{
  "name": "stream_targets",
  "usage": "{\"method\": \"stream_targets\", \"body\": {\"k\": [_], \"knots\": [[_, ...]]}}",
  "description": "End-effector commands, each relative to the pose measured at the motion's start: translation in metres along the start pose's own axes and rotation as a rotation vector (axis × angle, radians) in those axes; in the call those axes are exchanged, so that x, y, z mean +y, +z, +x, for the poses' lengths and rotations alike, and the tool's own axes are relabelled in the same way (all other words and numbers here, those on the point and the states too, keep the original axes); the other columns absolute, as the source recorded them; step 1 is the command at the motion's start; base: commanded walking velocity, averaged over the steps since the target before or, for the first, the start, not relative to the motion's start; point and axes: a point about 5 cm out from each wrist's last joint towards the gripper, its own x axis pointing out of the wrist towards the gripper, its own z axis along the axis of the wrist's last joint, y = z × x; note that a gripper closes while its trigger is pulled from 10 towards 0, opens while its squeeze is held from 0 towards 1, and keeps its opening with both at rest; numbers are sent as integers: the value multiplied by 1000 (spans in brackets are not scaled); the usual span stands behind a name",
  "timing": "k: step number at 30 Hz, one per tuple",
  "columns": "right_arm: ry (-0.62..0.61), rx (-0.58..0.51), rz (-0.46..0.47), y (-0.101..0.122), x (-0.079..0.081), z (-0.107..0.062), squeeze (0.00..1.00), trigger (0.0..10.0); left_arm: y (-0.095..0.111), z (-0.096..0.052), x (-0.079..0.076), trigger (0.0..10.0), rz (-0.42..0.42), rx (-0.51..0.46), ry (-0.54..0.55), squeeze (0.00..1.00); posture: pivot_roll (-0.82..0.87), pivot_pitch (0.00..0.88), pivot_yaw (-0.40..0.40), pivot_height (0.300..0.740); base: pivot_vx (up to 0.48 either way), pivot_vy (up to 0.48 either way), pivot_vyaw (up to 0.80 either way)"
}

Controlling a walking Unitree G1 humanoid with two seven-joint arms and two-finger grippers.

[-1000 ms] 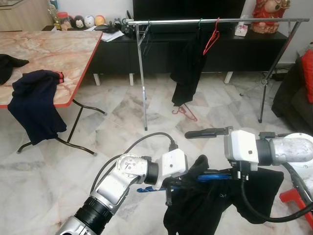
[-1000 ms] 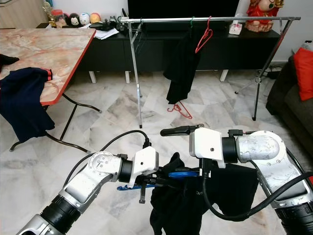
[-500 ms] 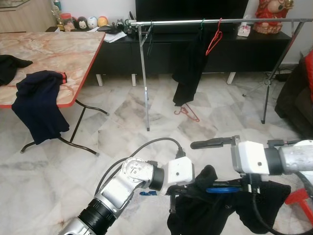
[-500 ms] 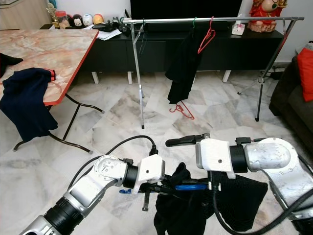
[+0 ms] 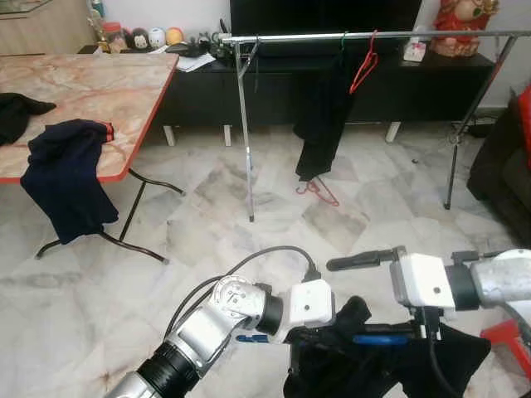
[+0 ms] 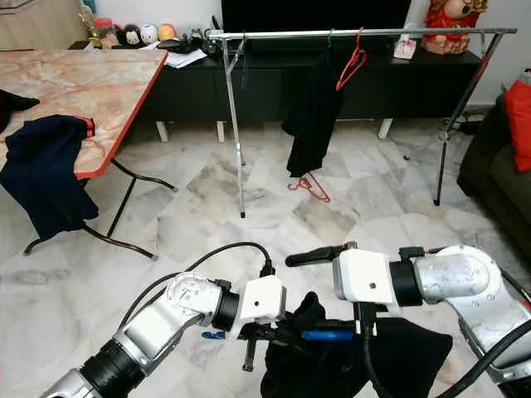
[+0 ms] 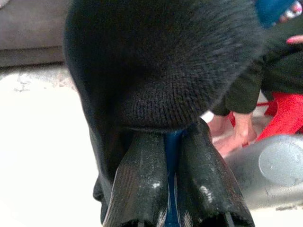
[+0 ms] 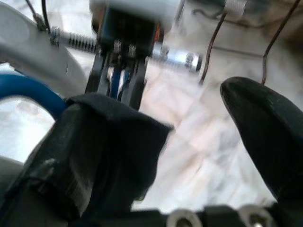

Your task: Hang hanger

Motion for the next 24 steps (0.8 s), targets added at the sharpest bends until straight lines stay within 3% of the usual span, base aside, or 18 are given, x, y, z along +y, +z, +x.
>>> {"method": "stream_targets", "body": {"k": [1, 6, 18, 24], "knots": [[621, 29, 221, -37, 91, 43, 0, 10000, 29, -67, 55, 10000, 37, -138, 476, 0, -119, 24, -34, 740, 0, 0, 0], [652, 52, 269, -47, 97, 40, 0, 10000, 29, -65, 56, 10000, 26, -160, 514, 0, -122, 19, -68, 740, 0, 0, 0], [566, 115, 256, -63, 80, 36, 0, 10000, 26, -62, 53, 10000, -1, -193, 558, 0, -137, 5, -97, 740, 0, 0, 0], [566, 115, 256, -63, 80, 36, 0, 10000, 26, -62, 53, 10000, -1, -193, 558, 0, -137, 5, -97, 740, 0, 0, 0]]}}
